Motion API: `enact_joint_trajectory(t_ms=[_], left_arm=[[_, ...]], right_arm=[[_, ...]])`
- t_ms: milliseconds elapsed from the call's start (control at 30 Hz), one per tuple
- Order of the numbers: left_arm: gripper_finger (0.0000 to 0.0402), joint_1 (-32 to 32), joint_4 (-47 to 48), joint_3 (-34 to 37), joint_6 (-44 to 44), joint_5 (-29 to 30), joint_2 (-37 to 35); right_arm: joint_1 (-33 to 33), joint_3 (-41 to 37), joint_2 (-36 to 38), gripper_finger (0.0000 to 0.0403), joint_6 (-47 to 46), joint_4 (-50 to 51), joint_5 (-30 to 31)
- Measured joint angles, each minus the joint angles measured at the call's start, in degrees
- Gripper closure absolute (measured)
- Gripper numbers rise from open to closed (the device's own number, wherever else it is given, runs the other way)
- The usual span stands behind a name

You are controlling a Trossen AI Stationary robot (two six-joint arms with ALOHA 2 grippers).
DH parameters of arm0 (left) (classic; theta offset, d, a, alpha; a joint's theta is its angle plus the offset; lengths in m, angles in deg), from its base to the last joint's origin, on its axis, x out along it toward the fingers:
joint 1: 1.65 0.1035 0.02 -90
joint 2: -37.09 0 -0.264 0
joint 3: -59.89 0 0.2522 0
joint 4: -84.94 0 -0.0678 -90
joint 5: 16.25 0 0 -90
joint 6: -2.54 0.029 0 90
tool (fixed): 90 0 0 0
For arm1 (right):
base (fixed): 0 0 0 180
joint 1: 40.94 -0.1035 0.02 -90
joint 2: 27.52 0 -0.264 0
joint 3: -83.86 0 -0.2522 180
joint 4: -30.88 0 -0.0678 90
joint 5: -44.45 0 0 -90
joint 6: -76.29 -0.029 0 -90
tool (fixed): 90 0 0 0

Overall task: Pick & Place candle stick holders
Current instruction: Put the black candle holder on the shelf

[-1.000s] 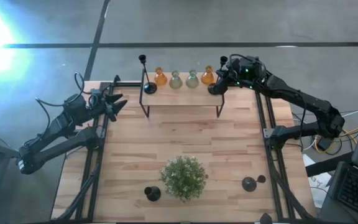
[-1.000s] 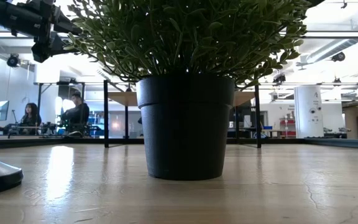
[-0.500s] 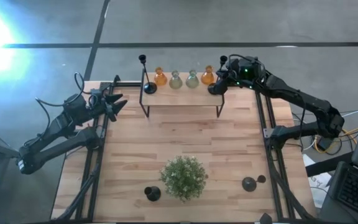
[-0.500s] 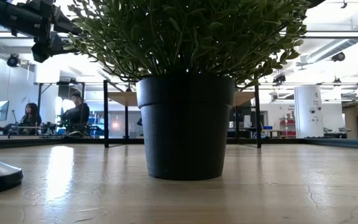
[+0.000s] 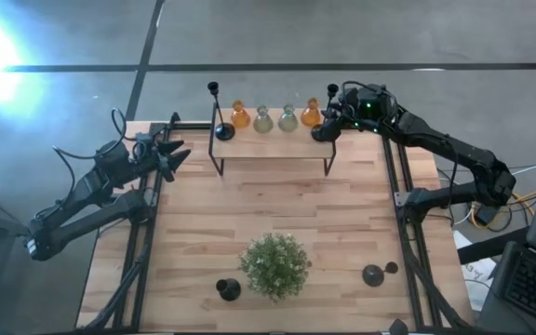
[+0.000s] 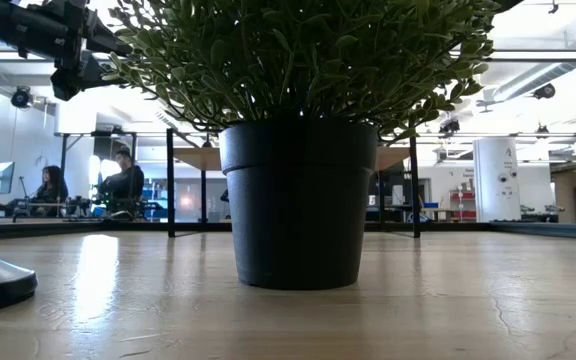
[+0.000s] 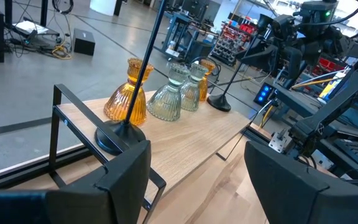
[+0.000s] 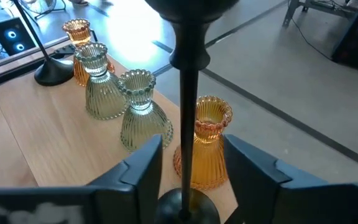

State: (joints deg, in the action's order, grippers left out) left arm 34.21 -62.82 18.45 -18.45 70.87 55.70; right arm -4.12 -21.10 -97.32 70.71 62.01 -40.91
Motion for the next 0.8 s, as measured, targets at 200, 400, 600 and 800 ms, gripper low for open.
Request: enact_joint_trajectory(t_ms=[200, 400, 600, 800], left_arm=[[0.0138, 0.01, 0.00, 0.00, 0.00, 0.00, 0.00], [0.0138, -0.01, 0.00, 0.00, 0.00, -0.02, 0.00], [0.0138, 0.00, 0.00, 0.00, 0.00, -0.02, 0.00], [0.0138, 0.00, -0.02, 0.00, 0.00, -0.02, 0.00]], right_arm=[[0.00, 0.00, 0.27, 0.0187, 0.18, 1.12, 0.07], [-0.01, 0.00, 2.38, 0.0166, 0.36, 2.91, 1.79], [-0.04, 0.00, 7.56, 0.0166, -0.14, 7.74, 4.39], [-1.48, 0.00, 16.15, 0.0180, -4.66, 15.49, -0.57]])
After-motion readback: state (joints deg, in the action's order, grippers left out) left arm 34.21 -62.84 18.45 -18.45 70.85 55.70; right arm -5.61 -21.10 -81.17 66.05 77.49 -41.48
